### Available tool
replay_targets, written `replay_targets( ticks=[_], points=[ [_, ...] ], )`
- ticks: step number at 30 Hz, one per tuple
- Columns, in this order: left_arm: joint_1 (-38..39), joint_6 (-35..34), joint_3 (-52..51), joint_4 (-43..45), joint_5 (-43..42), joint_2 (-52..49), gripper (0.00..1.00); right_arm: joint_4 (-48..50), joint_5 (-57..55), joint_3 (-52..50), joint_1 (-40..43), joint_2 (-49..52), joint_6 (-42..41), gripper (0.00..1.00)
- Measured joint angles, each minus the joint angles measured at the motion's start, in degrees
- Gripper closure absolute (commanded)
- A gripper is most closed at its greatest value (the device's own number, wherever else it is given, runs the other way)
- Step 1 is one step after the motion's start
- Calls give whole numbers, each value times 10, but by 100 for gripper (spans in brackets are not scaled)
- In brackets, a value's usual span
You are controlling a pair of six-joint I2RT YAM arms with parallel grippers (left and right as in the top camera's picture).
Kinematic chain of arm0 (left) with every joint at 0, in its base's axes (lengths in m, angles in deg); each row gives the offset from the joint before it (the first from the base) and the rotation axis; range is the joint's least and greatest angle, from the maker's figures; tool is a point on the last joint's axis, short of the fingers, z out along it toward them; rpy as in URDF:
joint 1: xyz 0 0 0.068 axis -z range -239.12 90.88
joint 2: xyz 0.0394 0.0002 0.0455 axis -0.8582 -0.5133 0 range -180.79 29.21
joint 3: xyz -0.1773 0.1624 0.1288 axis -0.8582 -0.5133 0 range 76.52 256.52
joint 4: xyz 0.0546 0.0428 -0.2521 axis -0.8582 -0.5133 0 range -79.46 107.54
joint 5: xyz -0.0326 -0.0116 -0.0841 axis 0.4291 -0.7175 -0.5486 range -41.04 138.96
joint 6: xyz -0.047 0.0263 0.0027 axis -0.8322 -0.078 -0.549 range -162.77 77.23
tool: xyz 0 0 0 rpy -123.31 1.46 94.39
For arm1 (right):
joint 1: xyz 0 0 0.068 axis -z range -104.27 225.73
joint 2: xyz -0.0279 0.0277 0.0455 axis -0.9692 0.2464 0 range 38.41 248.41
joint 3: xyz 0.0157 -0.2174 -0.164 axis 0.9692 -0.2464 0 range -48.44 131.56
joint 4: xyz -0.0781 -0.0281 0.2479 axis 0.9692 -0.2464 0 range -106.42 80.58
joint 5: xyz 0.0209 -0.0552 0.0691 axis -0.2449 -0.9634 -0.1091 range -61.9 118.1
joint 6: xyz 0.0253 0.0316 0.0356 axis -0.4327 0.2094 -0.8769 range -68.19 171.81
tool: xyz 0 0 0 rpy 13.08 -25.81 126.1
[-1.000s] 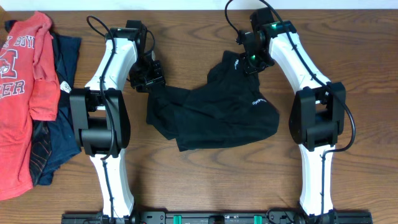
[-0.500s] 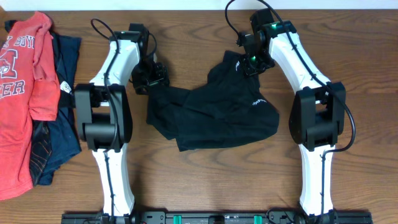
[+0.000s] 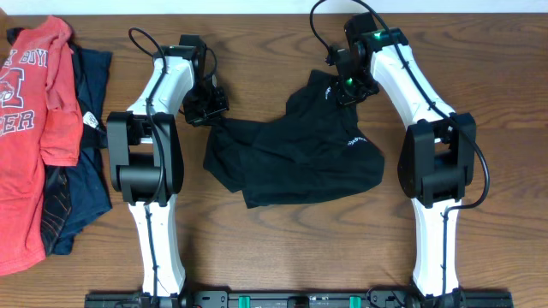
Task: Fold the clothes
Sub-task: 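Grasp the shirt's top edges with both grippers, then lift the shirt with both grippers and pull it toward the table's far edge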
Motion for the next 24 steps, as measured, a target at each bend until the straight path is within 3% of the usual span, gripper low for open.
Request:
replay_targets(
  ticks=[13,24],
  points=[
    [0,-2,20,-29,0,12,94,-15,-16,47,1,-31,3,100],
    [0,-2,83,-18,7,214,94,-23,-61,89,40,-165,1,99]
  ],
)
